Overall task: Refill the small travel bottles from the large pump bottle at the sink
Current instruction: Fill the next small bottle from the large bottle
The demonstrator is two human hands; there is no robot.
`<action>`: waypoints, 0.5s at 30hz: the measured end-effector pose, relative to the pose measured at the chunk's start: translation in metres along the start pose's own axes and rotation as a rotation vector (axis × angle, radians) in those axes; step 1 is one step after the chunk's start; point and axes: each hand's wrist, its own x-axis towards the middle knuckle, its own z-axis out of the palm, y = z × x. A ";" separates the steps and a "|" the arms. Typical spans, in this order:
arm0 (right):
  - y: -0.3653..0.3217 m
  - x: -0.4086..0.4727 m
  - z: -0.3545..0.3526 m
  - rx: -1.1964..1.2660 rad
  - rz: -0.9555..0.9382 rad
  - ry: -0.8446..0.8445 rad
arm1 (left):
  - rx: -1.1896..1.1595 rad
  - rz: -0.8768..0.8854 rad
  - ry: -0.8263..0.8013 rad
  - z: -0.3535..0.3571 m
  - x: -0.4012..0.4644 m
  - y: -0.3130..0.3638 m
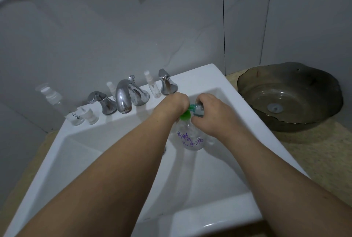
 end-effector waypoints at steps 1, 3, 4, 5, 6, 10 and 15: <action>0.000 0.000 -0.001 -0.003 0.003 -0.006 | 0.003 0.000 -0.013 0.000 -0.001 0.001; -0.001 0.000 -0.001 -0.010 0.001 -0.008 | 0.012 0.010 -0.043 -0.002 -0.002 0.000; -0.001 0.000 -0.001 -0.012 -0.007 -0.005 | 0.002 0.004 -0.063 -0.004 -0.002 0.000; -0.001 0.000 -0.001 -0.012 -0.017 0.000 | -0.020 -0.008 -0.086 -0.006 -0.001 -0.001; -0.002 0.000 -0.001 -0.010 -0.028 0.011 | -0.030 -0.028 -0.115 -0.010 -0.002 -0.002; -0.004 -0.001 -0.001 0.023 -0.076 0.054 | -0.017 -0.081 -0.235 -0.022 -0.003 -0.010; -0.004 -0.001 -0.001 0.013 -0.084 0.051 | -0.060 -0.071 -0.196 -0.019 -0.002 -0.010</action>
